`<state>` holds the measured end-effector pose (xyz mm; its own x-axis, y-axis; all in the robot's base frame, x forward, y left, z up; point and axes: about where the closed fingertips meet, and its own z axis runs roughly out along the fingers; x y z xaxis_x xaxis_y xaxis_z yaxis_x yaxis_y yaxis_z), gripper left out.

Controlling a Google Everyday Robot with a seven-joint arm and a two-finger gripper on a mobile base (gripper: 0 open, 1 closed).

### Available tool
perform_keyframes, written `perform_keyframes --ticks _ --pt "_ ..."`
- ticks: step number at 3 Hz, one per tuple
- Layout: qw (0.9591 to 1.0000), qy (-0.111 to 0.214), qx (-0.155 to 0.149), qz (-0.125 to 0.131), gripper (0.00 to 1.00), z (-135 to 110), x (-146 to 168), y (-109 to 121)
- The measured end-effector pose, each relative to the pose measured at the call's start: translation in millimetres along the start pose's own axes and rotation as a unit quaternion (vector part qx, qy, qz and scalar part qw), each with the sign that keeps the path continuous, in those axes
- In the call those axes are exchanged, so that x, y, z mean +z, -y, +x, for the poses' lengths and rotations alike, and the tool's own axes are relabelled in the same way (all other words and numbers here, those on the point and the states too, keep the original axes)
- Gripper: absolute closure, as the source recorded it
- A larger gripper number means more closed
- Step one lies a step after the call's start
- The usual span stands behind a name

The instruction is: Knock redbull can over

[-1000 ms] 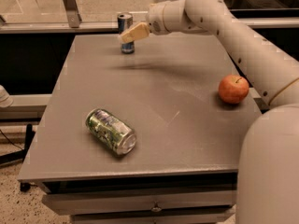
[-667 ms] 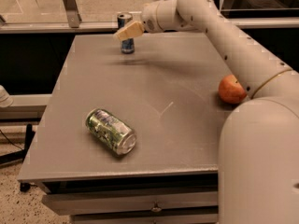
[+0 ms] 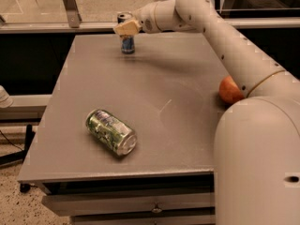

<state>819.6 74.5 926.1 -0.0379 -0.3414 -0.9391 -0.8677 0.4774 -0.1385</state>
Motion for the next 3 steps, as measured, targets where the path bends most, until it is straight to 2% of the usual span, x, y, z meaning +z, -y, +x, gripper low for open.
perform_keyframes --ticks 1,2,3 --pt "0.9994 0.022 0.019 -0.017 0.62 -6 -15 -12" --pt "0.9982 0.043 0.032 -0.028 0.86 -13 -46 -25" --pt "0.9987 0.032 0.014 -0.036 1.00 -20 -82 -28"
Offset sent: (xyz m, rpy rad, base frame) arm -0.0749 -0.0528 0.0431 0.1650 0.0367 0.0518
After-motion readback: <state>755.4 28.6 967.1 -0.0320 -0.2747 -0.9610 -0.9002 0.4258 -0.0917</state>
